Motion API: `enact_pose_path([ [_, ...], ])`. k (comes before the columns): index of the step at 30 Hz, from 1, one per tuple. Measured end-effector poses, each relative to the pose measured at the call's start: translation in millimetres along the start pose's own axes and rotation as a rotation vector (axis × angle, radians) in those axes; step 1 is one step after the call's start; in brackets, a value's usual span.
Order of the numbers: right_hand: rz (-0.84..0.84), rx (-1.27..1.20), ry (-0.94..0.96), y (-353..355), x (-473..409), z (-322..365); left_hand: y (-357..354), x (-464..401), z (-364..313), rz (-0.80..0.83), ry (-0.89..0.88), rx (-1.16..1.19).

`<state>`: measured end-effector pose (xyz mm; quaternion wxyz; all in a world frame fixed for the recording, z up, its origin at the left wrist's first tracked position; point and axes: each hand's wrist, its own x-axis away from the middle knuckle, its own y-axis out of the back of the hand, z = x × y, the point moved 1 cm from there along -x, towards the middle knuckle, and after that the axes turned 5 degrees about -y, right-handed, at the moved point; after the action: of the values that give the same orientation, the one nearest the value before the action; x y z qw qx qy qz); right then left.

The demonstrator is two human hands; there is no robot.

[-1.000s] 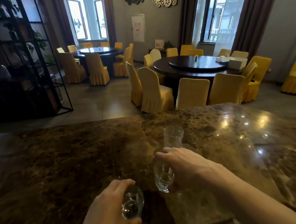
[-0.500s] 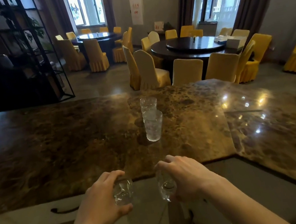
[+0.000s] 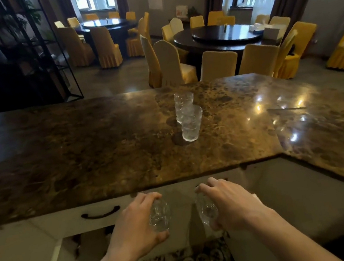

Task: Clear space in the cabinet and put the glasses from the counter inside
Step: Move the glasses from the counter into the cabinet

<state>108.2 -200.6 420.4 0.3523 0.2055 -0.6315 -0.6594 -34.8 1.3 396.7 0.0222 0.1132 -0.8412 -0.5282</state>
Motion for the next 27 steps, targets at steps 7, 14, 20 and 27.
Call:
enact_pose_path([
  [7, 0.03, -0.009, 0.008, -56, -15, 37, -30, 18, 50, 0.035, 0.016, 0.052],
  [14, 0.102, -0.055, 0.044, -154, -45, 44, -122, 29, 105, 0.106, 0.123, 0.079],
  [20, 0.14, -0.123, 0.053, -283, -88, 15, -243, 19, 168, 0.084, 0.245, 0.125],
  [27, 0.161, -0.211, -0.015, -451, -141, -8, -398, 5, 259, 0.044, 0.386, 0.061],
])
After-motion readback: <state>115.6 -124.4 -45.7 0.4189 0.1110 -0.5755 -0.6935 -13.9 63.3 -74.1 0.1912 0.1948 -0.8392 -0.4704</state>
